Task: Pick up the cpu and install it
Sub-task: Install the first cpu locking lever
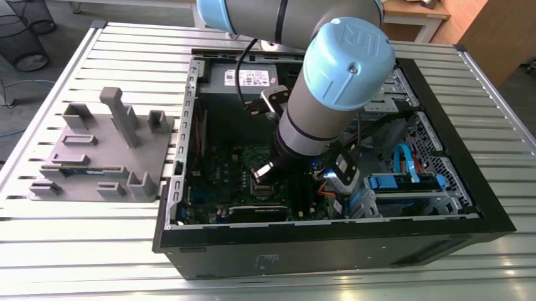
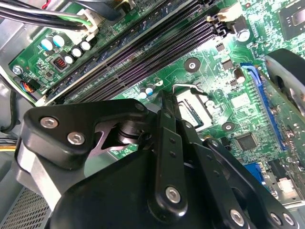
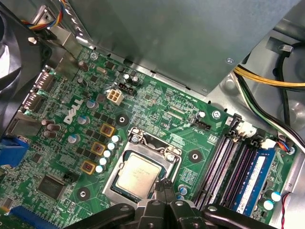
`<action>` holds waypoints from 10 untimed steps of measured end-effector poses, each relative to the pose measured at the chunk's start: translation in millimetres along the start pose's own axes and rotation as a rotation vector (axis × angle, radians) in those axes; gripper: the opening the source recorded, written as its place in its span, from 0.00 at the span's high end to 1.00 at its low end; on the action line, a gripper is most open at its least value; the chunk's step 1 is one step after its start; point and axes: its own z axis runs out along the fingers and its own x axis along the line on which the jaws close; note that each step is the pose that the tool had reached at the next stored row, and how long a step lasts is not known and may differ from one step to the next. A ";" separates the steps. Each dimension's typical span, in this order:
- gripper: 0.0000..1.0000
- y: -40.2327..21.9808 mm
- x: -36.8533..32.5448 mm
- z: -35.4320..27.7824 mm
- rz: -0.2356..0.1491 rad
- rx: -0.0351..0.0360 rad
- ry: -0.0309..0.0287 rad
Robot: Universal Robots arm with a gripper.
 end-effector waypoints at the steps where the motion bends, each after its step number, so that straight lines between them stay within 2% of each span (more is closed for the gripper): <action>1: 0.89 0.0 0.0 0.0 0.000 0.0000 0.0000; 10: 0.89 -0.9 0.1 3.2 0.000 0.0000 0.0001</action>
